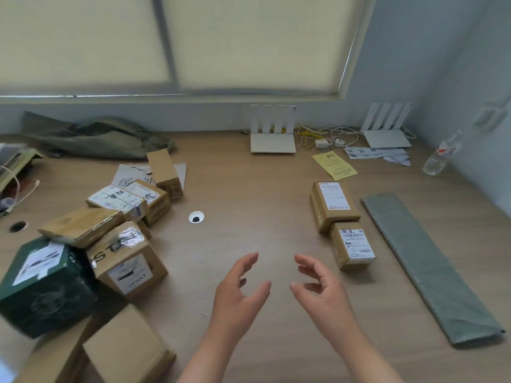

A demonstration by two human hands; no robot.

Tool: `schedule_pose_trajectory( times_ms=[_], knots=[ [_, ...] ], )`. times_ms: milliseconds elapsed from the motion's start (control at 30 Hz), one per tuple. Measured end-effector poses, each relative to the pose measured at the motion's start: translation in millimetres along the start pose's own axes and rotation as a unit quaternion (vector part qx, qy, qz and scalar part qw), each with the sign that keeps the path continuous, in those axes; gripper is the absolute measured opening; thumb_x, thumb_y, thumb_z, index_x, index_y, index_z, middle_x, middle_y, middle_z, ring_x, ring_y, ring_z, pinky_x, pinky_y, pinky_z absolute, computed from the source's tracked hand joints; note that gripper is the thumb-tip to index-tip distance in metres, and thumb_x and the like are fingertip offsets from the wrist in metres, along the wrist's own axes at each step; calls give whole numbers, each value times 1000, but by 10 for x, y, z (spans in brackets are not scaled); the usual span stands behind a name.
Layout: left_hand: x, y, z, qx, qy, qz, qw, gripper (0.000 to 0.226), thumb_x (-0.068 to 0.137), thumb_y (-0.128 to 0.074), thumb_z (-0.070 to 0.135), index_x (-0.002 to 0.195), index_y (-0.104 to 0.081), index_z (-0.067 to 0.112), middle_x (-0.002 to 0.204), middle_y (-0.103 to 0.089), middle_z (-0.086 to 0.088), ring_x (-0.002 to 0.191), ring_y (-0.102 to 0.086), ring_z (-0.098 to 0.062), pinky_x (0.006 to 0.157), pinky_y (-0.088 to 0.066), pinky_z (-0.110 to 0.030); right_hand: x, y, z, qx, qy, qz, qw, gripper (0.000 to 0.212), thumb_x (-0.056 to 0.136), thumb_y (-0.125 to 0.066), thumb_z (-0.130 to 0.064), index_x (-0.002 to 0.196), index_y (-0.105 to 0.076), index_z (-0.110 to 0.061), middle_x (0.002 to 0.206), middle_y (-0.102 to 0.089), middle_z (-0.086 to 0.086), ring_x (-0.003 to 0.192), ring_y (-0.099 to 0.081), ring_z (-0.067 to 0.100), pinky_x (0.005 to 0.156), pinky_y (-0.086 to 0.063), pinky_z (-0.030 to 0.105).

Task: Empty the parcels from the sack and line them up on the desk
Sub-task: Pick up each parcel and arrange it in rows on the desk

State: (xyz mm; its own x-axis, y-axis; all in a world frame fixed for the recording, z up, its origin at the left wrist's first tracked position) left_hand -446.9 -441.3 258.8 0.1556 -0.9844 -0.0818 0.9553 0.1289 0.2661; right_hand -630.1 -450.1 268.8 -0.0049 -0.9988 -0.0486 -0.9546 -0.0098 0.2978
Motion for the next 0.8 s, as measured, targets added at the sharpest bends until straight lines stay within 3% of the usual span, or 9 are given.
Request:
schedule_pose_trajectory(
  times_ms=[500,700,800],
  knots=[
    [-342,582,-226,28,51,105,993,48,88,-72,20,124,-55,48,129,-57,32,123,-47,17,103,-41,-19,-59,-699,-174,-8,6,-176,984,44,85,-73,-14,119,-63,-39,118,-59,-38,112,-59,-7,91,-52,24],
    [-365,1093,-436,39,55,112,991,49,88,-72,24,127,-53,49,128,-54,34,123,-46,16,105,-40,-22,-188,-1197,-305,-34,-2,-200,979,42,86,-72,-16,120,-62,-39,120,-64,-26,111,-58,-7,90,-53,21],
    [-402,1461,-586,51,71,103,991,50,89,-70,30,134,-52,45,131,-53,31,125,-48,7,107,-39,-24,-303,-1552,-358,-36,-21,-201,979,41,86,-72,-16,119,-63,-38,121,-65,-23,109,-59,-8,89,-54,24]
  ],
)
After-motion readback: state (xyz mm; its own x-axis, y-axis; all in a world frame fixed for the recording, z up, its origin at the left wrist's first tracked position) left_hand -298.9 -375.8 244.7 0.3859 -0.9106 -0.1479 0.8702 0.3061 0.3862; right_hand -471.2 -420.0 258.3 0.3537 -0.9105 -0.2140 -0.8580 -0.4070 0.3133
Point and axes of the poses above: each hand's wrist, its own x-axis towards the middle knuckle, its own y-axis out of the back of the hand, z = x × y, the point moved 1 cm from there along x, towards the middle knuckle
